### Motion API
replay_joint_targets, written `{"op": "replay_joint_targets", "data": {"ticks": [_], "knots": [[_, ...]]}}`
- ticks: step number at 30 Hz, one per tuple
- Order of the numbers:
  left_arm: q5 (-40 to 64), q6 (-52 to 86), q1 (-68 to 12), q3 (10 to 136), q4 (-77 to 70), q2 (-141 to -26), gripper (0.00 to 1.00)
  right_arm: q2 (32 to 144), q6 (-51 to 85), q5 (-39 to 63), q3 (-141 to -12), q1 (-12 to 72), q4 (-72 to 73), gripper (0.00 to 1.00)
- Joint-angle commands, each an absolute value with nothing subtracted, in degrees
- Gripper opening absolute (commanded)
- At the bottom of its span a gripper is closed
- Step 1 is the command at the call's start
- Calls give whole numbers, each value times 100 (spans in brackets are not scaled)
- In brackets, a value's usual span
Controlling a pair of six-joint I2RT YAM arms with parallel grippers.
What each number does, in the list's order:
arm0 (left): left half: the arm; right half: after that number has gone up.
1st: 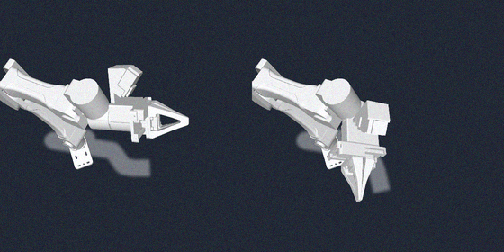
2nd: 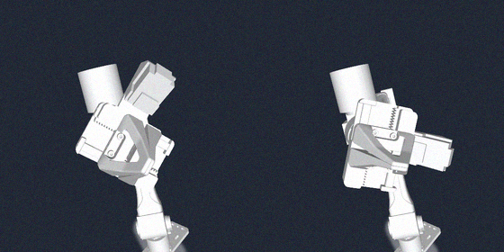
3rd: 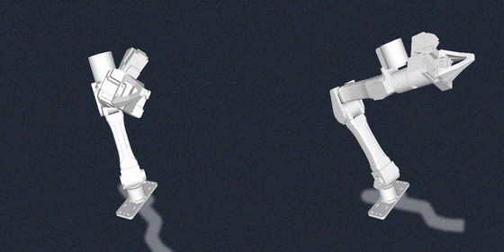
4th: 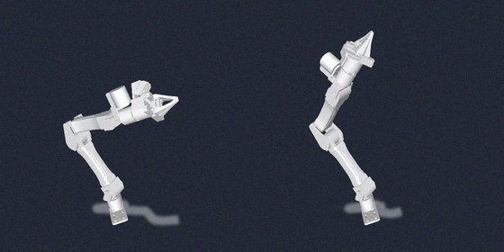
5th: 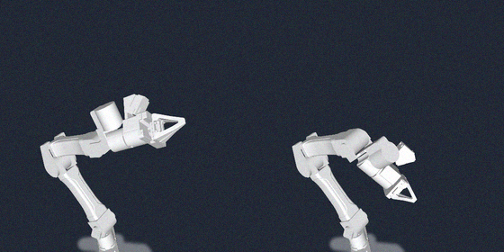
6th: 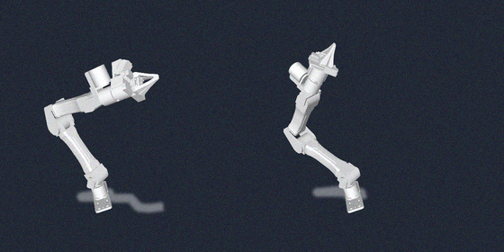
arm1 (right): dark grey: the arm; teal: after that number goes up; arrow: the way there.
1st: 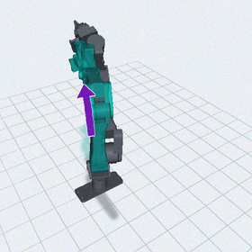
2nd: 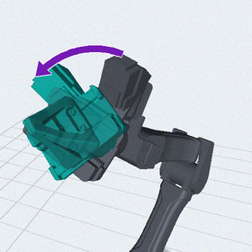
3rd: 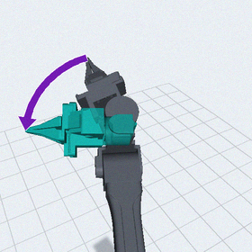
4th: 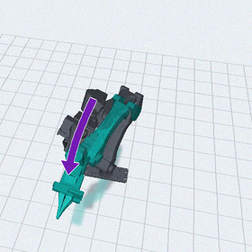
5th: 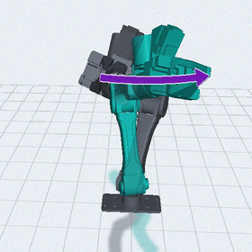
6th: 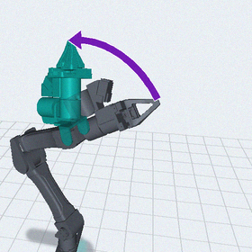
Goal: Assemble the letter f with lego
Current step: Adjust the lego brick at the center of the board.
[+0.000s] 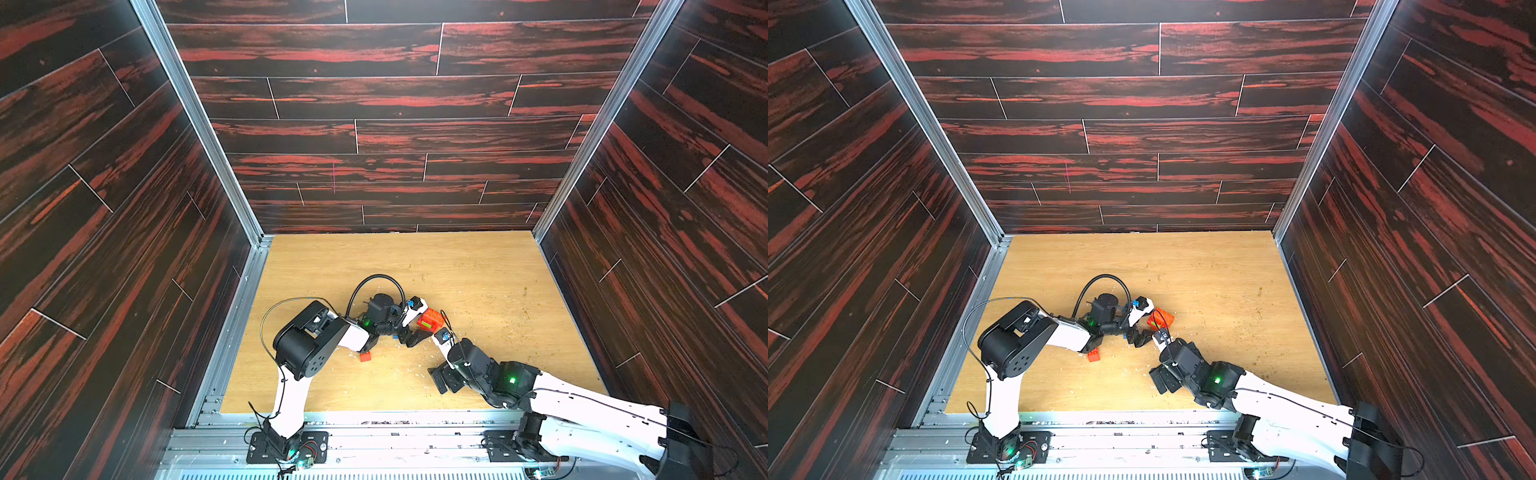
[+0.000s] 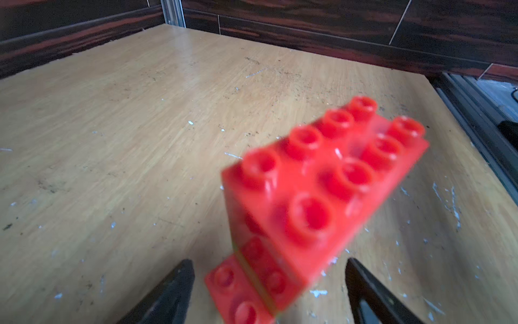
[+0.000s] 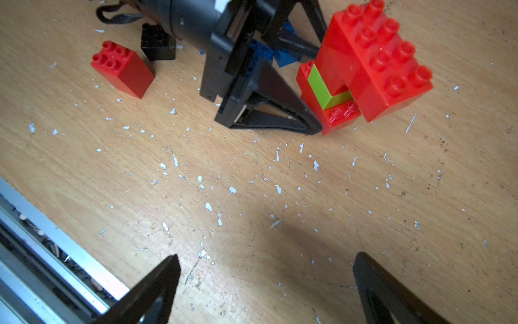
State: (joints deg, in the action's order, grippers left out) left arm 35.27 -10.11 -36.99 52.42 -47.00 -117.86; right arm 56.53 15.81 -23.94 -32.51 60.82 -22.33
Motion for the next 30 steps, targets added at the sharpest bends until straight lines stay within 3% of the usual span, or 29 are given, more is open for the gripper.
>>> {"op": "replay_joint_targets", "data": {"ticks": [1, 12, 30], "knots": [[3464, -878, -3743, 5438, -4654, -11864, 86, 5687, 1593, -2337, -3423, 6134, -2285, 98], [3801, -891, -3762, 5766, -4348, -12049, 87, 5682, 1617, -2329, -3428, 6179, -2294, 98], [3801, -934, -3762, 5040, -5095, -11891, 77, 5748, 1625, -2364, -3445, 6207, -2313, 98]]}}
